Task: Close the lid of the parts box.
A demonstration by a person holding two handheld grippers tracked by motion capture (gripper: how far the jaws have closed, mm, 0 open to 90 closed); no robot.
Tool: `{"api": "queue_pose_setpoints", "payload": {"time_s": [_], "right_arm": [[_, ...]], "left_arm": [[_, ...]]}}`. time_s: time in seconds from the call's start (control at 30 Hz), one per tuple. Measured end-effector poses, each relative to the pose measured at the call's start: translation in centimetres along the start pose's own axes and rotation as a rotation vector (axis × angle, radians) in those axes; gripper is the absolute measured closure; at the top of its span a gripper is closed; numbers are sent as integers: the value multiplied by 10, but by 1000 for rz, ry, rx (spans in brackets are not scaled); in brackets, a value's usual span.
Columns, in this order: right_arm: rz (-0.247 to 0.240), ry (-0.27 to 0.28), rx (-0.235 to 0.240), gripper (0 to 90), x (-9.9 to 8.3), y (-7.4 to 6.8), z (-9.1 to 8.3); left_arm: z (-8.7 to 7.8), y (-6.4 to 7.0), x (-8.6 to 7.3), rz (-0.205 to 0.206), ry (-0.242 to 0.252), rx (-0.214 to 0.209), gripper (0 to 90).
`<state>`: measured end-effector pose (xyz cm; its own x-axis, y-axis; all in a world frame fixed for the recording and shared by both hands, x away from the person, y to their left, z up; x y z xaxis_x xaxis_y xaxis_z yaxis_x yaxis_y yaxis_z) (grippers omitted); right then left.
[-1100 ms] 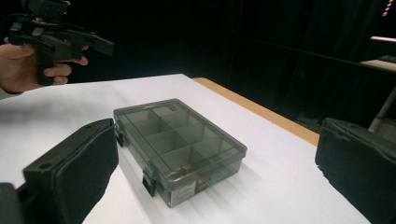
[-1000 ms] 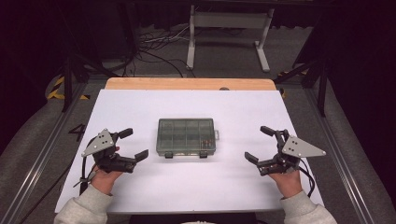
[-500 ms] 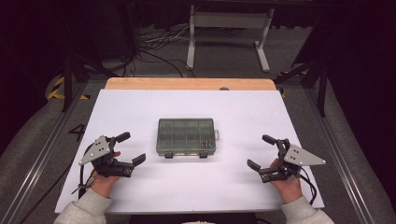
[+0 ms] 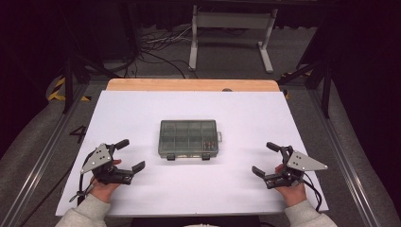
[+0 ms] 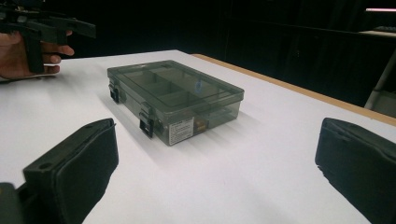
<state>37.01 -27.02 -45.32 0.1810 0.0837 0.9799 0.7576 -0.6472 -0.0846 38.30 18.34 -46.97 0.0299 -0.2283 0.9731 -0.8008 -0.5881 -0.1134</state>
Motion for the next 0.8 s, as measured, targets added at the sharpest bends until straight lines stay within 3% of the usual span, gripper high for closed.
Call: {"api": "queue_pose_setpoints", "payload": {"time_s": [0.3, 0.8], "right_arm": [[28, -30, -16, 1, -9, 5, 5], [49, -36, -28, 1, -10, 6, 6]], "left_arm": [[1, 5, -9, 15, -50, -29, 2], [0, 3, -9, -4, -40, -28, 2]]}}
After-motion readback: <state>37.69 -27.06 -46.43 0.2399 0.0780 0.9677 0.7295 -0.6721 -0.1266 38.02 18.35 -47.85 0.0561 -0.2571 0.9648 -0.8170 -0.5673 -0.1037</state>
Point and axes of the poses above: each handheld gripper's, and its own axes: z roughly forward along the jaws, x roughly out of its top, y roughly to its right, the point moved 7 cm from there along z, roughly forward along the jaws, and after that the axes turned 10 degrees about z, right-handed, at the moved point
